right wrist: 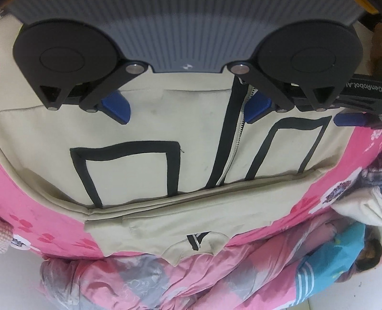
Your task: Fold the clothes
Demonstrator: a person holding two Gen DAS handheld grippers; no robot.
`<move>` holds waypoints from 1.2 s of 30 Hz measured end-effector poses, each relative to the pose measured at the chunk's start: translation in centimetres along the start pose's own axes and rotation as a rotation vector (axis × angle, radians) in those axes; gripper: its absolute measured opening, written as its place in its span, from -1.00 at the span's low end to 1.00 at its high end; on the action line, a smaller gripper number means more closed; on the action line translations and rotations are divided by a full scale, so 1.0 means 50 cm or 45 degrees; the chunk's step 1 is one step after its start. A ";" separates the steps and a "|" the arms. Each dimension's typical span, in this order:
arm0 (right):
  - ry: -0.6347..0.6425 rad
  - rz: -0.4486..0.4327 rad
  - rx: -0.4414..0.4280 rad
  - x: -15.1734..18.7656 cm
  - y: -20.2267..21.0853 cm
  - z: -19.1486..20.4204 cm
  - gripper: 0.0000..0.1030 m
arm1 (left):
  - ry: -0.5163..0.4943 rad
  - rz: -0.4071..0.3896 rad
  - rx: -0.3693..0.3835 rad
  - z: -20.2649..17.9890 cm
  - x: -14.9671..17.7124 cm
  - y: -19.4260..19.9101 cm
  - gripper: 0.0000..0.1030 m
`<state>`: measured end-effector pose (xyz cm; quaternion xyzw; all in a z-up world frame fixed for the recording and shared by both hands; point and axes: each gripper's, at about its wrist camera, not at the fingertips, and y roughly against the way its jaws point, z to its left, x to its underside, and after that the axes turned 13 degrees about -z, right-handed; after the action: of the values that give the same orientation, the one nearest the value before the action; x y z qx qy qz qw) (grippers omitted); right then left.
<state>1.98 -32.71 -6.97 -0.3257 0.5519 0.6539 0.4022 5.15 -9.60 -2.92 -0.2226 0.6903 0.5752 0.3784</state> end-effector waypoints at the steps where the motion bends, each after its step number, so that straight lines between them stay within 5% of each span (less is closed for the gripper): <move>1: 0.000 -0.005 -0.002 0.001 0.001 0.000 0.98 | 0.001 0.007 0.001 0.001 -0.001 -0.001 1.00; 10: 0.062 0.103 -0.016 -0.038 -0.008 0.009 0.97 | 0.011 0.052 -0.050 -0.009 -0.009 -0.010 1.00; 17: 0.138 0.026 -0.006 -0.062 -0.014 0.007 0.97 | 0.024 0.068 -0.079 -0.014 -0.012 -0.012 1.00; 36: 0.223 0.045 -0.013 -0.021 -0.045 0.006 0.98 | 0.025 0.091 -0.117 -0.023 -0.014 -0.018 1.00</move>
<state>4.44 -32.46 -7.04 -0.3738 0.5873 0.6326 0.3393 5.94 -11.00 -2.85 -0.2206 0.6744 0.6172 0.3400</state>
